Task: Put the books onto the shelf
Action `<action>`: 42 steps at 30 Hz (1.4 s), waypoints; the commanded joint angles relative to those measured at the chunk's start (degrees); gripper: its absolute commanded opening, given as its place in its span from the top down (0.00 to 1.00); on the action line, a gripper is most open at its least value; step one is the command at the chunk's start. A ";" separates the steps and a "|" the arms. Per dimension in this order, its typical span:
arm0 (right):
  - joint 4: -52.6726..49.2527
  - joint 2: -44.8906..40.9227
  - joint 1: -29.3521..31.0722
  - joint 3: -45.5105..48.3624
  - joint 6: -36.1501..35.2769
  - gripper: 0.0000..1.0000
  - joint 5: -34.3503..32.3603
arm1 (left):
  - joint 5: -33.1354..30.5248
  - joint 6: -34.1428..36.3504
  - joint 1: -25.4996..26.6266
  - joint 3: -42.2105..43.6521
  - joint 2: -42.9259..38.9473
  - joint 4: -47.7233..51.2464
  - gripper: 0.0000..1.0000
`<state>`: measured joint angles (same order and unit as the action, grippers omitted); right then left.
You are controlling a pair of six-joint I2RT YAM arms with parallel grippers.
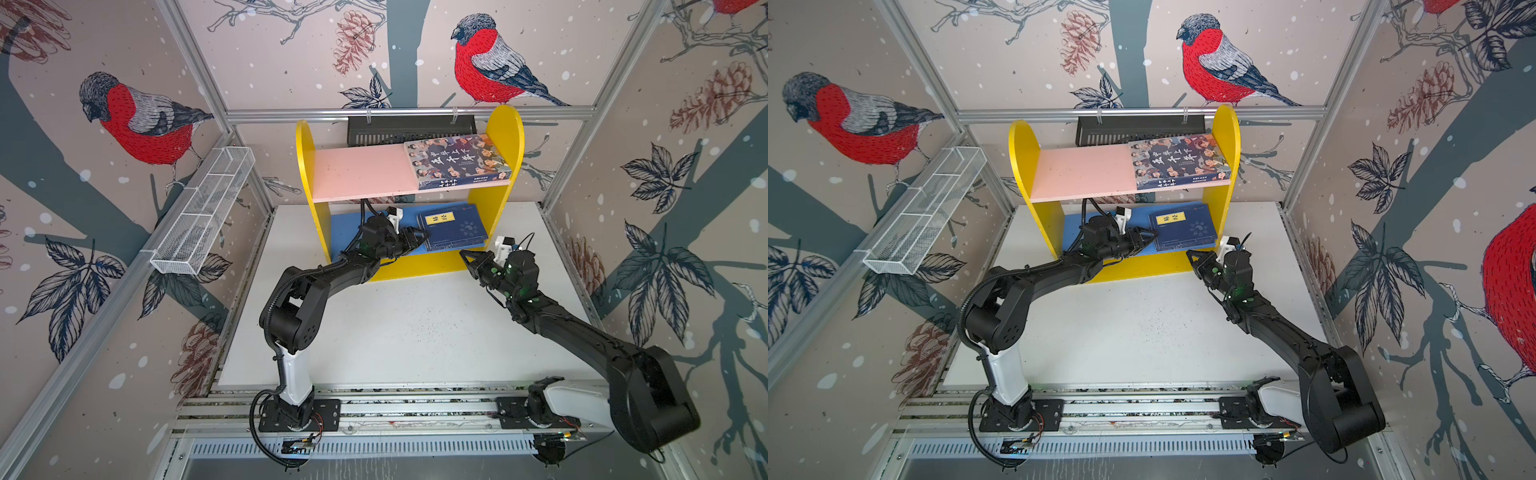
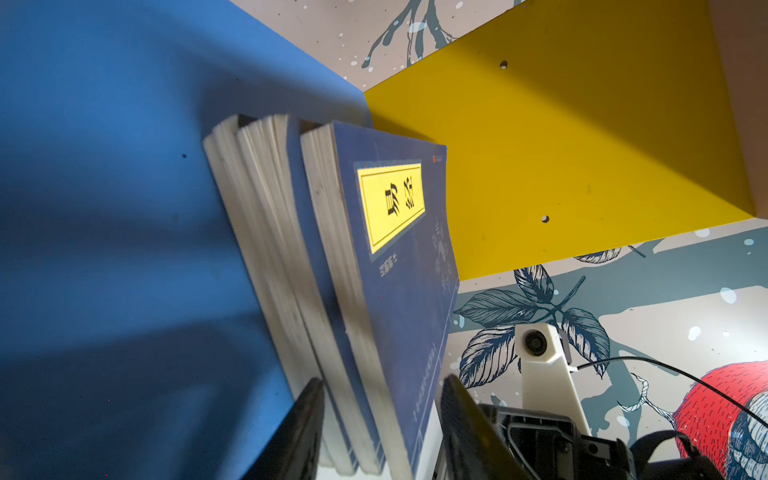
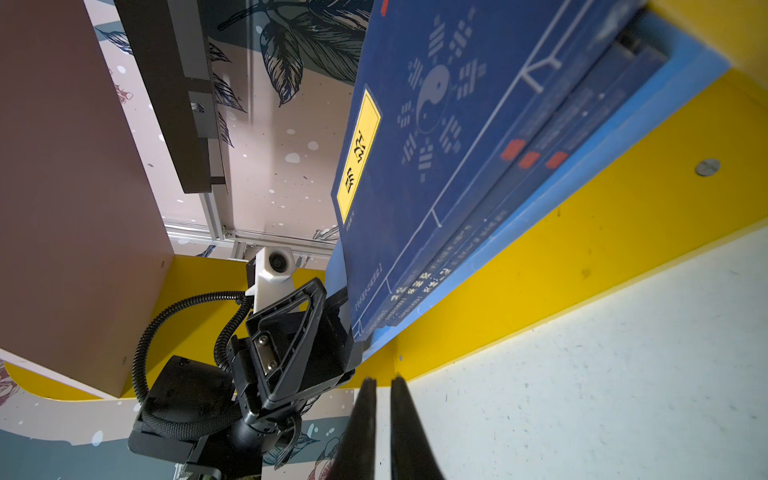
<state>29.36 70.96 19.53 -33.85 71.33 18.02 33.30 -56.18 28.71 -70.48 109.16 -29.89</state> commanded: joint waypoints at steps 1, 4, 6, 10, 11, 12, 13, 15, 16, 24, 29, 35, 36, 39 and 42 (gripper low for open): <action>0.62 -0.20 -0.09 -0.43 -0.93 0.88 -0.35 | 1.36 -0.59 0.03 -0.72 0.51 0.01 0.52; 0.13 -0.79 -0.25 -0.27 -1.02 0.88 -0.53 | 1.74 -0.99 0.10 -1.14 0.77 -0.25 0.52; -0.05 -1.08 -0.38 -0.26 -1.02 0.88 -0.60 | 2.12 -1.30 0.20 -1.55 1.09 -0.29 0.52; -0.49 -1.44 -0.48 -0.35 -1.11 0.88 -0.60 | 2.33 -1.97 0.28 -1.59 1.49 -0.85 0.52; -0.62 -1.42 -0.46 -0.39 -1.11 0.88 -0.61 | 2.36 -2.28 0.37 -1.68 1.58 -1.11 0.52; -0.58 -1.43 -0.50 -0.43 -1.11 0.88 -0.60 | 2.47 -2.50 0.43 -1.79 1.66 -1.26 0.52; -0.62 -1.44 -0.54 -0.43 -1.13 0.88 -0.61 | 2.57 -2.74 0.47 -1.78 1.70 -1.41 0.52; -0.54 -1.39 -0.53 -0.43 -1.07 0.88 -0.53 | 2.49 -2.80 0.47 -1.82 1.54 -1.53 0.52; -0.54 -1.37 -0.54 -0.43 -1.09 0.88 -0.57 | 2.39 -2.75 0.47 -1.70 1.34 -1.44 0.52; -0.44 -1.20 -0.50 -0.34 -1.11 0.88 -0.74 | -0.50 -3.17 -0.32 0.47 -3.52 2.28 0.52; -0.20 -1.00 -0.52 -0.52 -1.03 0.88 -0.71 | -2.45 -0.16 -0.67 -2.87 -3.48 9.12 0.51; -0.58 -1.22 -0.55 -0.34 -1.08 0.88 -0.71 | -5.26 2.67 -0.58 -6.93 -1.45 16.21 0.51; -0.64 -1.30 -0.62 -0.34 -1.15 0.88 -0.73 | -6.33 3.67 -0.54 -7.57 -1.28 18.06 0.51; -0.88 -1.52 -0.63 -0.34 -1.19 0.88 -0.88 | -9.09 6.88 -0.16 -10.86 -0.39 23.42 0.50; -0.89 -1.52 -0.72 -0.43 -1.19 0.88 -0.88 | -11.11 8.28 0.34 -13.21 0.34 26.50 0.50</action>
<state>28.29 69.73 18.92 -33.85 70.48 17.78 25.41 -51.18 28.71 -82.13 109.03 -8.32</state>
